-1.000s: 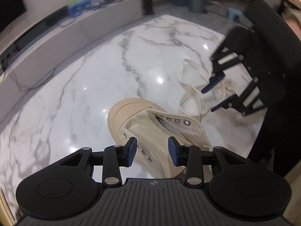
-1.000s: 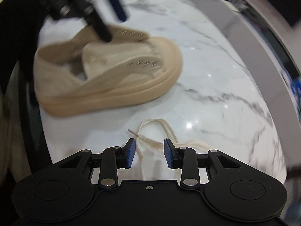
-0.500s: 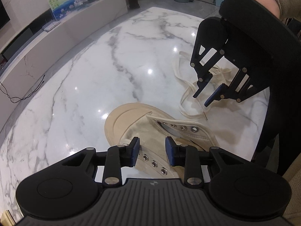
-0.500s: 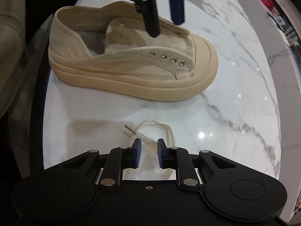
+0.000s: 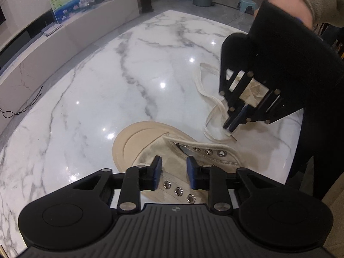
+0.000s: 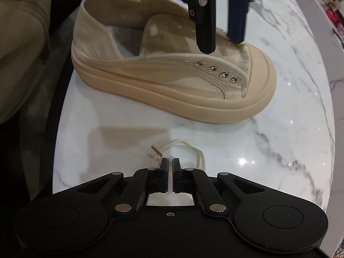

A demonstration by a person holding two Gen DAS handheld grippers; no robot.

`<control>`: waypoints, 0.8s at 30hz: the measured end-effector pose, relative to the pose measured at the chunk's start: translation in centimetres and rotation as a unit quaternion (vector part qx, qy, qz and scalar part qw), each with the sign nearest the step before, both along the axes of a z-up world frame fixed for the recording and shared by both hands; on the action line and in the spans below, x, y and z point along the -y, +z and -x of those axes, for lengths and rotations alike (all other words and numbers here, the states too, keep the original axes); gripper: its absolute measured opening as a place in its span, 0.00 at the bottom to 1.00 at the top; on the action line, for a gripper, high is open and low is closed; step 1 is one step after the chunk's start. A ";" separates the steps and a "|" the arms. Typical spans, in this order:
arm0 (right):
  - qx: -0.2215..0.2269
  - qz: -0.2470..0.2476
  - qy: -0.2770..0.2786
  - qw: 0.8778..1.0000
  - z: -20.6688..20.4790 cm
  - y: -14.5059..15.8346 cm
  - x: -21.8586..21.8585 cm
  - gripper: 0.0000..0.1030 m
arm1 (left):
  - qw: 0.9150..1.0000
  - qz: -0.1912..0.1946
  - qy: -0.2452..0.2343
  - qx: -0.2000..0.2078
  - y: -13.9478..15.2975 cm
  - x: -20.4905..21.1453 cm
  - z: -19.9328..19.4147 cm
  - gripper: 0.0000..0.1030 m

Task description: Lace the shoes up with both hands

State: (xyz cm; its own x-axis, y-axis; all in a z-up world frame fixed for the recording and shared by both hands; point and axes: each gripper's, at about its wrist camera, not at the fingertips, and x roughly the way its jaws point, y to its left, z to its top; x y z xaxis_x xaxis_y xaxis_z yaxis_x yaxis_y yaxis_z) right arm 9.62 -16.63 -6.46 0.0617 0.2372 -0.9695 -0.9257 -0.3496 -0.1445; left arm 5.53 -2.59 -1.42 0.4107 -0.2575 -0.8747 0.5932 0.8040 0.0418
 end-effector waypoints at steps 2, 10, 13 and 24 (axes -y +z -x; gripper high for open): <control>-0.010 -0.013 -0.023 1.000 -0.5 0.6 0.3 0.01 | 1.000 0.007 -0.001 -0.001 0.0 0.0 -0.1 0.10; -0.028 -0.070 -0.090 0.993 -2.0 4.1 0.7 0.01 | 1.000 0.001 -0.014 0.002 -0.3 0.9 -0.2 0.08; -0.017 -0.045 -0.052 0.998 -1.4 3.7 0.8 0.08 | 1.000 0.000 -0.015 0.007 0.0 1.0 -0.1 0.08; 0.022 0.013 0.096 0.995 0.3 0.6 0.2 0.25 | 1.000 0.000 -0.002 0.004 0.0 0.8 -0.2 0.08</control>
